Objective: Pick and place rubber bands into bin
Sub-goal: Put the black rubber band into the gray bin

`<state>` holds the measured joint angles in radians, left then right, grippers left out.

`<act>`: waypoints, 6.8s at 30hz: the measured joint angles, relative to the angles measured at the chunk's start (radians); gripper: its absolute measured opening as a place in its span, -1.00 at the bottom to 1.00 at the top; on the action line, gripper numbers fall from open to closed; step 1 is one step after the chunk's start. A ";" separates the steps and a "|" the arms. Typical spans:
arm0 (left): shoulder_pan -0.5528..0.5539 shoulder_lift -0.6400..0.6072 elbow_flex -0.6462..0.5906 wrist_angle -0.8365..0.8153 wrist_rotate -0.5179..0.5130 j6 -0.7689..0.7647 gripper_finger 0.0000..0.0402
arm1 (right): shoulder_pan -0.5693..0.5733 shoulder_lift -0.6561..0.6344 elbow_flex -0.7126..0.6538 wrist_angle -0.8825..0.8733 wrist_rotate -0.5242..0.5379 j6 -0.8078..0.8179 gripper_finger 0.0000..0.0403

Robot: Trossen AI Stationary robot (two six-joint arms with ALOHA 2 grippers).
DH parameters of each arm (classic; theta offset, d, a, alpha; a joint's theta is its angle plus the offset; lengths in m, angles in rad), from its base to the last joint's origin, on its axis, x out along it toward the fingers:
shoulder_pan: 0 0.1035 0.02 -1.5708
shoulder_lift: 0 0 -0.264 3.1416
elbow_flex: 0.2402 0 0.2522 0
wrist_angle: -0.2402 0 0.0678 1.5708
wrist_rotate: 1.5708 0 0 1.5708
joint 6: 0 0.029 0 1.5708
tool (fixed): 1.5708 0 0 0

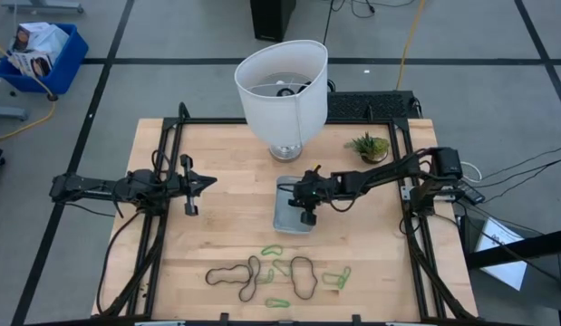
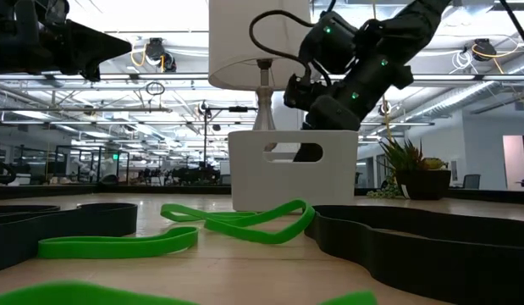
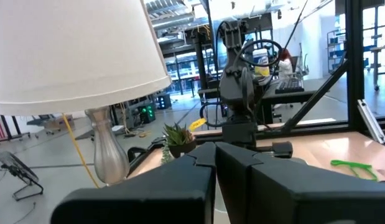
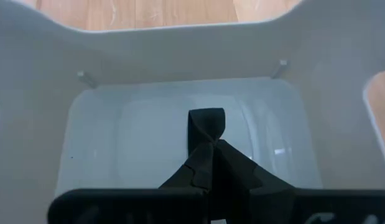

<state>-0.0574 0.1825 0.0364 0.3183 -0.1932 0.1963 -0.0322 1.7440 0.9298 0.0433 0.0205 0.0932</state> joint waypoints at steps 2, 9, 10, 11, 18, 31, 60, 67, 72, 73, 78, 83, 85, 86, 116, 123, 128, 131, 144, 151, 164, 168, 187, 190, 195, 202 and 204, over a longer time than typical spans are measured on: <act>0.000 0.000 0.000 0.000 0.000 0.001 -0.90 | 0.000 0.001 0.000 0.002 0.002 -0.001 -0.96; 0.000 0.000 0.000 0.000 0.000 0.007 -0.90 | 0.004 -0.026 -0.002 0.020 0.008 -0.005 -0.68; 0.000 0.000 0.000 0.000 0.000 0.008 -0.90 | 0.004 -0.032 -0.002 0.022 0.008 -0.005 -0.63; 0.000 0.000 0.000 0.000 0.000 0.008 -0.90 | 0.004 -0.035 -0.002 0.026 0.008 -0.005 -0.57; 0.000 0.000 0.000 0.000 0.000 0.008 -0.90 | 0.007 -0.034 -0.002 0.049 0.004 -0.002 -0.22; 0.000 0.000 0.000 -0.011 0.012 0.013 -0.90 | 0.070 -0.234 -0.003 0.058 0.047 -0.033 -0.28; -0.241 0.221 0.015 -0.051 0.015 -0.316 -0.98 | 0.169 -0.687 -0.677 0.781 0.267 -0.304 -0.97; -0.513 0.502 0.289 -0.234 -0.268 -0.444 -0.99 | 0.169 -0.766 -0.715 0.822 0.265 -0.318 -0.97; -0.638 0.761 0.528 -0.505 -0.377 -0.578 -0.99 | 0.169 -0.790 -0.715 0.822 0.265 -0.318 -0.97; -0.653 0.808 0.564 -0.543 -0.378 -0.624 -0.99 | 0.169 -0.794 -0.715 0.822 0.267 -0.319 -0.97; -0.705 1.019 0.653 -0.631 -0.360 -0.754 -0.98 | 0.169 -0.804 -0.715 0.894 0.267 -0.326 -0.97; -0.701 1.155 0.658 -0.632 -0.336 -0.952 -0.93 | 0.169 -0.803 -0.715 0.883 0.267 -0.357 -0.97; -0.693 1.198 0.658 -0.630 -0.290 -1.026 -0.84 | 0.169 -0.803 -0.715 0.871 0.267 -0.368 -0.97; -0.691 1.217 0.658 -0.628 -0.264 -1.058 -0.79 | 0.169 -0.803 -0.715 0.871 0.267 -0.367 -0.97; -0.687 1.503 0.662 -0.435 -0.111 -1.032 -0.18 | 0.171 -0.803 -0.715 0.824 0.264 -0.265 -0.97; -0.688 1.504 0.659 -0.416 -0.094 -0.948 -0.77 | 0.171 -0.803 -0.715 0.820 0.264 -0.238 -0.97; -0.691 1.489 0.659 -0.410 -0.088 -0.860 -0.94 | 0.171 -0.803 -0.715 0.819 0.264 -0.236 -0.97; -0.695 1.449 0.656 -0.424 -0.071 -0.792 -0.97 | 0.171 -0.803 -0.715 0.819 0.265 -0.236 -0.97; -0.752 1.042 0.656 -0.678 -0.486 -0.557 -0.96 | 0.171 -0.803 -0.715 0.811 0.265 -0.235 -0.97; -0.741 0.835 0.656 -0.711 -0.659 -0.375 -0.95 | 0.171 -0.803 -0.715 0.811 0.265 -0.236 -0.97; -0.693 0.492 0.354 -0.702 -0.831 -0.452 -0.98 | 0.171 -0.803 -0.715 0.811 0.266 -0.236 -0.97; -0.694 0.405 0.229 -0.539 -0.817 -0.391 -0.95 | 0.170 -0.803 -0.715 0.804 0.266 -0.240 -0.97; -0.417 0.424 0.151 -0.029 -0.500 -0.151 -0.98 | 0.169 -0.803 -0.715 0.767 0.270 -0.239 -0.97; -0.332 0.492 0.153 0.059 -0.416 -0.127 -0.98 | 0.169 -0.803 -0.715 0.767 0.270 -0.240 -0.97; -0.195 0.668 0.251 0.069 -0.284 -0.165 -0.98 | 0.169 -0.803 -0.715 0.767 0.270 -0.240 -0.97; -0.101 0.993 0.521 0.047 -0.113 -0.071 -0.98 | 0.169 -0.803 -0.715 0.767 0.271 -0.246 -0.97; -0.085 1.084 0.605 0.021 -0.099 -0.047 -0.98 | 0.169 -0.803 -0.715 0.767 0.271 -0.245 -0.97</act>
<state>-0.1426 1.2668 0.6416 0.3390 -0.2918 0.1491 0.1371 0.9409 0.2153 0.8101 0.2911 -0.1516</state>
